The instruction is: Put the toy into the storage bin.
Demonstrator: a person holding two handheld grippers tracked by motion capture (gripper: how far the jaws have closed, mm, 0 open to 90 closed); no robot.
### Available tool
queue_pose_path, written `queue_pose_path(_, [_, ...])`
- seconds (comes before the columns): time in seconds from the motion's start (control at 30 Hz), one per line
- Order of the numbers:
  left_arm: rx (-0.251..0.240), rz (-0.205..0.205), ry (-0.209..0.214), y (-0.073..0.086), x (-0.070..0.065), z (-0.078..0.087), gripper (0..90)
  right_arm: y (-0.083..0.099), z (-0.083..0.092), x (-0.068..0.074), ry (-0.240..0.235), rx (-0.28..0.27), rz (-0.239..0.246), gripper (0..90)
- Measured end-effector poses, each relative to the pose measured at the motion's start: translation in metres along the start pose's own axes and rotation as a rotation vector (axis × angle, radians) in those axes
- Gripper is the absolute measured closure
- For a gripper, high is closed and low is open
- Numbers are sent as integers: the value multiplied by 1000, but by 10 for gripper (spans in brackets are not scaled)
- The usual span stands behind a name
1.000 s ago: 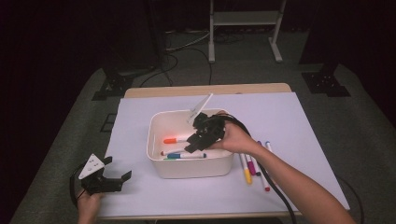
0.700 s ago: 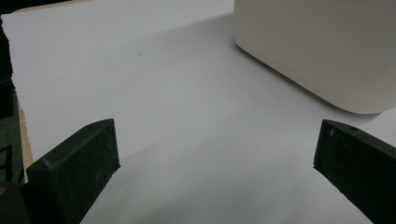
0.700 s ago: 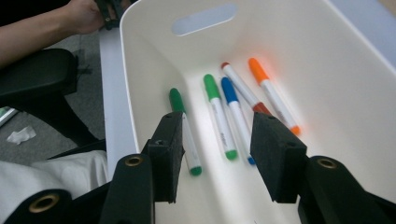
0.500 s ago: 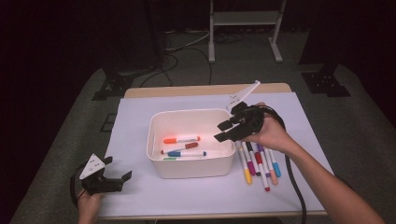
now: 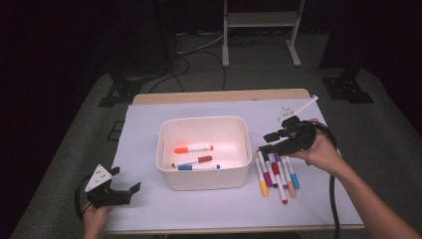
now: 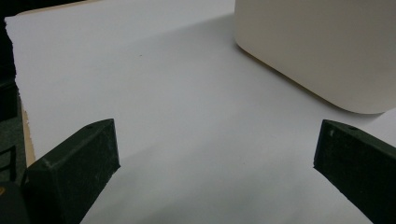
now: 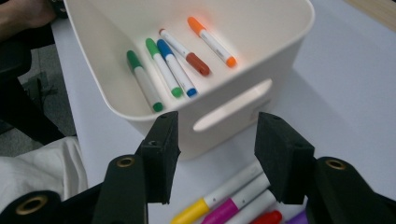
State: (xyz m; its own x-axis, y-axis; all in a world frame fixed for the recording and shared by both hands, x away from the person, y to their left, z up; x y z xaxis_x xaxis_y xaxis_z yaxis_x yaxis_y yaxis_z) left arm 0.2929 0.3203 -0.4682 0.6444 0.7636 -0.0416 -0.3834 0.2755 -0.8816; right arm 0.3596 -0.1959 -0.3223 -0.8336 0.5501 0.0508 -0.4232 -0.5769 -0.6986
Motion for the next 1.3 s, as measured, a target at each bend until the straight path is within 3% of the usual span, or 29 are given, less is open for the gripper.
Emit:
queue_pose_path(0.3, [1,-2,-1,0,0,0,0,49,-3,-20,48,32,-74,476])
queue_pose_path(0.73, [-1,-6,-6,0,0,0,0,106,-16,-41,100,76,-181,481])
queue_pose_path(0.97, [1,-10,-7,0,-1,0,0,127,-23,-48,132,98,-219,490])
queue_pose_path(1.2, [0,-12,-7,0,-1,1,0,138,-30,-55,183,115,-245,510])
queue_pose_path(1.3, [0,-12,-7,0,-1,1,0,141,-33,-58,184,125,-264,508])
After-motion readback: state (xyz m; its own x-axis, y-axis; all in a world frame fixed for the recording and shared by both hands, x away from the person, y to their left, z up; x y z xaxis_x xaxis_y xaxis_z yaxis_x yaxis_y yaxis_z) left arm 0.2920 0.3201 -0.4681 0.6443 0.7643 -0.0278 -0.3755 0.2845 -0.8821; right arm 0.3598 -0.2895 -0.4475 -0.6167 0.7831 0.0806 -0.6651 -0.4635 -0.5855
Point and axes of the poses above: each handheld gripper's, and its own axes: z roughly backward along the jaws, y roughly out of its underside, x roughly to its left, the point moved 3 cm from there along -z, roughly forward along the jaws, and after that the axes turned 7 degrees about y, right-handed, at the moved point
